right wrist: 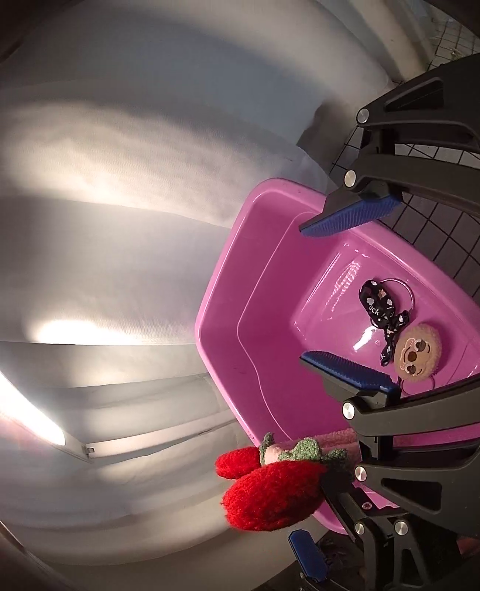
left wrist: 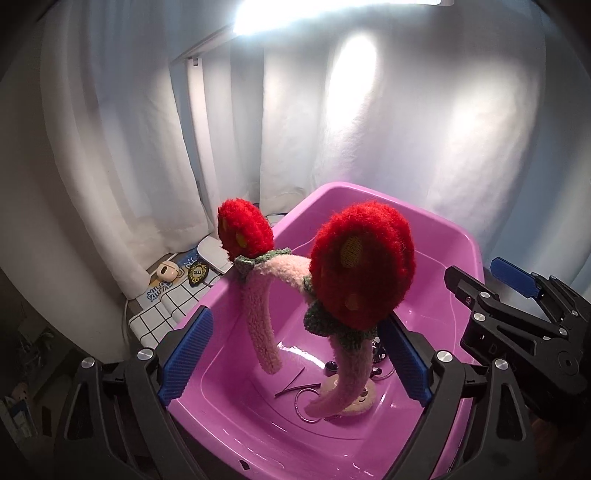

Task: Organize jewelry
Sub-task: 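Carry headband and lanyard into the pink tub and open both tools, then move both tools back over the table toward the watch and pearl clip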

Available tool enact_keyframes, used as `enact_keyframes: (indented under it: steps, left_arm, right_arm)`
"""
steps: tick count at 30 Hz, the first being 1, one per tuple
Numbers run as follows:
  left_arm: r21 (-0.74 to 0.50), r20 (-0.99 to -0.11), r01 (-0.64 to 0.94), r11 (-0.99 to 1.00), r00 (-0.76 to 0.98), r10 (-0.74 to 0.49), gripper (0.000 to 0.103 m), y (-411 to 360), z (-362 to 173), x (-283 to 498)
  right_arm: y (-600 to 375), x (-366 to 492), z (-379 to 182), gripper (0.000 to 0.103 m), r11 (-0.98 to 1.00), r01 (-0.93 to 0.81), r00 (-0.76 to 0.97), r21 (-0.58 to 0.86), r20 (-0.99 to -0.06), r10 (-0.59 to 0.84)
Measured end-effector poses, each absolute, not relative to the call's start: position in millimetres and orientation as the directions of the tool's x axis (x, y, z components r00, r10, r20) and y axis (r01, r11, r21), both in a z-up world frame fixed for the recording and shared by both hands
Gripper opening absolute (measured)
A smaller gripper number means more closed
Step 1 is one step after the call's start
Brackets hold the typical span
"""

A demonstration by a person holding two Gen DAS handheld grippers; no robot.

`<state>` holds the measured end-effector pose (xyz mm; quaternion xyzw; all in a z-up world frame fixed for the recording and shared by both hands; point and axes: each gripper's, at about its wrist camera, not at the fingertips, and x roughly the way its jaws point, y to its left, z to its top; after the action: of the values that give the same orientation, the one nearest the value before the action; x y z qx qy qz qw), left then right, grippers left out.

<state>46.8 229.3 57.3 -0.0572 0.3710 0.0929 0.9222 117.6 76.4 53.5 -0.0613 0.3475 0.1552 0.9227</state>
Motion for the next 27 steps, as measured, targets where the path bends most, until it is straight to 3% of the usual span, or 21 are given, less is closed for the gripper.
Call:
enact_keyframes:
  steps: [27]
  left_arm:
    - [-0.085, -0.688, -0.16, 0.983, 0.723, 0.059, 0.096, 179.9, 69.6, 9.2]
  right_arm:
    - [-14.8, 52.5, 58.1, 0.063, 0.973, -0.215, 0.746, 0.078, -0.631, 0.215]
